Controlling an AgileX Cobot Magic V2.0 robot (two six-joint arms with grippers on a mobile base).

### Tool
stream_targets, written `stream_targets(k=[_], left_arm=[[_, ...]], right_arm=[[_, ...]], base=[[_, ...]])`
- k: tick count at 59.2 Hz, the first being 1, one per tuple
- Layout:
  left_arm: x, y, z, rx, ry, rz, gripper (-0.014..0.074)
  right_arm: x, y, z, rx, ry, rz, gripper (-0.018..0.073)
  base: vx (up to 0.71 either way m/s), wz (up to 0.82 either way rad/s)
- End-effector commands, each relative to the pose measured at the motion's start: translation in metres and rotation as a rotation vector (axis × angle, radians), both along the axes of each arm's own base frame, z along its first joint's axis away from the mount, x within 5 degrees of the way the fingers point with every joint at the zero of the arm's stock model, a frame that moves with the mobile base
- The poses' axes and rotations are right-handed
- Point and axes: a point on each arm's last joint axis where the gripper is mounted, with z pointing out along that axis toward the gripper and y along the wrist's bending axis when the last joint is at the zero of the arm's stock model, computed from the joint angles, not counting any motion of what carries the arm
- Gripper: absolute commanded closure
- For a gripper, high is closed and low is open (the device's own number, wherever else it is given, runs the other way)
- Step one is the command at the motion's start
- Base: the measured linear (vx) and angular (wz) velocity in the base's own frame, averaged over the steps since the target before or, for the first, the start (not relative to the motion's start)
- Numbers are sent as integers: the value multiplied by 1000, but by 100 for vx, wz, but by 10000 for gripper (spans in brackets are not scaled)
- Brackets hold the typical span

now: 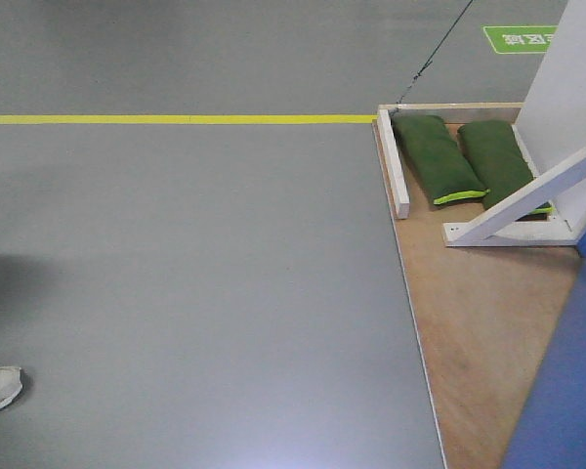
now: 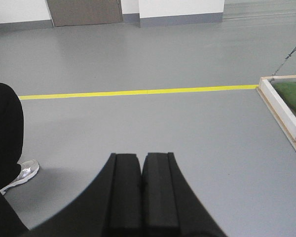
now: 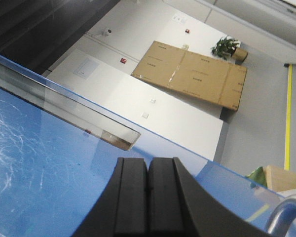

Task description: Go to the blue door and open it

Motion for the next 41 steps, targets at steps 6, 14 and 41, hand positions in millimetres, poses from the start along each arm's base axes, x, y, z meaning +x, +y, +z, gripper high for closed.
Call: stream_targets(k=[6, 14, 41], left_arm=[[1, 0, 6, 2, -89, -7, 526], [1, 0, 6, 2, -89, -7, 526], [1, 0, 6, 2, -89, -7, 526]], right_arm=[[20, 3, -9, 90, 97, 199, 557], [25, 9, -12, 138, 95, 292, 557], [43, 63, -25, 342, 184, 916, 557]], base=[[0, 0], [0, 0], [0, 0]])
